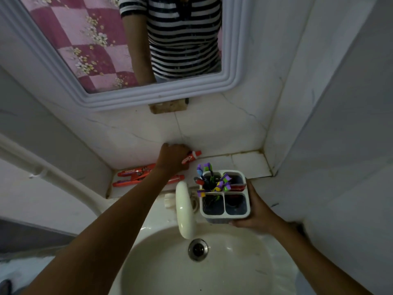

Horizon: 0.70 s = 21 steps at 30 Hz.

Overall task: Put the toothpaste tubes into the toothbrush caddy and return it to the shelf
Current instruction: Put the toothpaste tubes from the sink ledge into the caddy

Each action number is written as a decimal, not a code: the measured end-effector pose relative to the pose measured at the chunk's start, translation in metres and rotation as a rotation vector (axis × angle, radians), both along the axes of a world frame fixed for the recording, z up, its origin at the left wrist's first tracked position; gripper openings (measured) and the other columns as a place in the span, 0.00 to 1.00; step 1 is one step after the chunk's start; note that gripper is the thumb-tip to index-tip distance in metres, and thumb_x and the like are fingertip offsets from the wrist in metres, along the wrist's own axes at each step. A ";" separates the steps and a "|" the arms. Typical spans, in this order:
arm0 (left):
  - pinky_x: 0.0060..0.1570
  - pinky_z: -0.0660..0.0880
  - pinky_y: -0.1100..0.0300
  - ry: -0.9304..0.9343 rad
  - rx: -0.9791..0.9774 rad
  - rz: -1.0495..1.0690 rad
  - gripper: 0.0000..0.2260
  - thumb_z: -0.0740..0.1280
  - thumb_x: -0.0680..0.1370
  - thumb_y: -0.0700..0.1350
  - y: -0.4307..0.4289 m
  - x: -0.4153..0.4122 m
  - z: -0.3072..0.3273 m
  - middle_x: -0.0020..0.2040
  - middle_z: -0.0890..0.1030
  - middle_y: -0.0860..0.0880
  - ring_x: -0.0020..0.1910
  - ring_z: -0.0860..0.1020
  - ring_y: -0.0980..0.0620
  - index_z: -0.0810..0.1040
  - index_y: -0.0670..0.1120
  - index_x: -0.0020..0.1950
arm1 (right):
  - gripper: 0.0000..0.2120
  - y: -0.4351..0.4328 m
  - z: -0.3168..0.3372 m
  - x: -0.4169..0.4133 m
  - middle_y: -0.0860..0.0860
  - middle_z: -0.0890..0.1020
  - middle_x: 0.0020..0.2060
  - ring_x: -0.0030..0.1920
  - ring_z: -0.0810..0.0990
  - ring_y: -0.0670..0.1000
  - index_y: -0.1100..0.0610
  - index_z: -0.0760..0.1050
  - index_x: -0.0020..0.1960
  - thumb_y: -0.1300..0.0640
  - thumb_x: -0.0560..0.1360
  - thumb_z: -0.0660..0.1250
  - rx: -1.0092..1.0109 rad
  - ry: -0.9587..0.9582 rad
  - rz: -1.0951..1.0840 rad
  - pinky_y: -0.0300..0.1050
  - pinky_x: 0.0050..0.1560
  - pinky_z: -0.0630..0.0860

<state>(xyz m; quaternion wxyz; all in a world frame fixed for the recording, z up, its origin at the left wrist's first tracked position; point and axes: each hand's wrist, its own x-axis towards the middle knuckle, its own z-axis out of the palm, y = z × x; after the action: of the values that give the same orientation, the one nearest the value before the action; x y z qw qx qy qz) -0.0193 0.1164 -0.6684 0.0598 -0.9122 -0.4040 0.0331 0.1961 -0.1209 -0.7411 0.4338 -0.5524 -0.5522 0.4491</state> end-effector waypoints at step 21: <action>0.58 0.74 0.49 0.425 0.207 -0.678 0.22 0.71 0.75 0.49 -0.105 0.083 0.159 0.62 0.75 0.47 0.57 0.79 0.46 0.72 0.51 0.68 | 0.61 -0.001 0.009 -0.002 0.51 0.68 0.74 0.74 0.69 0.45 0.45 0.48 0.78 0.70 0.61 0.83 0.008 -0.026 -0.014 0.39 0.68 0.72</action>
<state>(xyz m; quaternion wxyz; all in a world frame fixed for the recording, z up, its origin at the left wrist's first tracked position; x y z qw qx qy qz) 0.0633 0.0116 -0.5096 0.2409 -0.9556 -0.0607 0.1586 0.1944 -0.1223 -0.7317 0.4318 -0.5603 -0.5556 0.4369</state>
